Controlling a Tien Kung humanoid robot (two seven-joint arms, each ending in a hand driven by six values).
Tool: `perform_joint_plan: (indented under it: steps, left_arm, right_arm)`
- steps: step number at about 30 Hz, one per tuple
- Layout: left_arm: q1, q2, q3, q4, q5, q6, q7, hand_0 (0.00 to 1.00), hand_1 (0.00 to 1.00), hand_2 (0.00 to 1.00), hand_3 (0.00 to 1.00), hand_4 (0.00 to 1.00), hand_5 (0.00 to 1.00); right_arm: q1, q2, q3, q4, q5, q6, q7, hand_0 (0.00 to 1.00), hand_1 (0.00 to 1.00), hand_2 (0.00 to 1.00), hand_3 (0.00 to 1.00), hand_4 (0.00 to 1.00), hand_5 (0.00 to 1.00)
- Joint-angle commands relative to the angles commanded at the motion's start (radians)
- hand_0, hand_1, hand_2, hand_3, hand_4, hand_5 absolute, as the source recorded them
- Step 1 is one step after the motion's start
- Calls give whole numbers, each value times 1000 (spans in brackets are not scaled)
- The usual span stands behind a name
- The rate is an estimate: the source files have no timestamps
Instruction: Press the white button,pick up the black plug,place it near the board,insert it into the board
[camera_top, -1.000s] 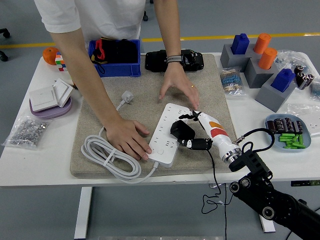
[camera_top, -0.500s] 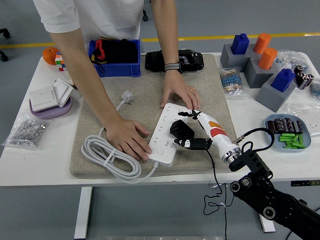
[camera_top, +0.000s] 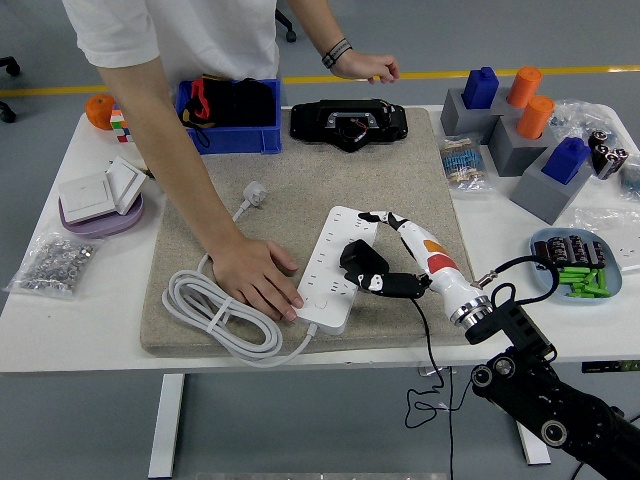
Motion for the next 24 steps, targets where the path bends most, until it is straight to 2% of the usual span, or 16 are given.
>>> perform_joint_plan:
  steps: [1,2,7,8,13,14,18,24]
  left_arm:
    - [0,0,0,0,-2,1,0,708,666,584,682,666,273]
    - [0,0,-1,0,-1,1,0,708,664,584,683,665,273]
    - [-4,-1,0,0,1,1,0,708,664,584,683,665,273]
    - [-4,-1,-1,0,3,1,0,708,664,584,682,665,274]
    - [-9,-1,11,0,-5,0,-1,708,664,584,682,665,274]
    - [-9,-1,10,0,-5,0,-1,707,665,584,681,665,274]
    - [-7,1,7,0,0,0,1,707,665,584,681,665,274]
    - [-5,3,8,0,3,-1,2,707,664,584,681,665,274]
  right_arm:
    - [-12,-14,4,15,8,10,4,979,950,910,859,998,595]
    - [-20,-23,7,25,12,16,8,998,965,927,885,998,799]
    - [-48,-53,24,59,13,31,24,998,965,927,885,998,799]
    - [-52,-55,26,62,10,33,26,998,967,929,887,998,879]
    - [-78,-69,38,68,4,48,36,998,967,929,887,998,879]
    - [-82,-73,36,69,9,51,39,998,962,920,880,998,923]
    - [-92,-89,17,78,25,62,45,998,962,920,880,998,923]
    - [-86,-92,-18,78,40,69,35,998,958,913,872,998,940]
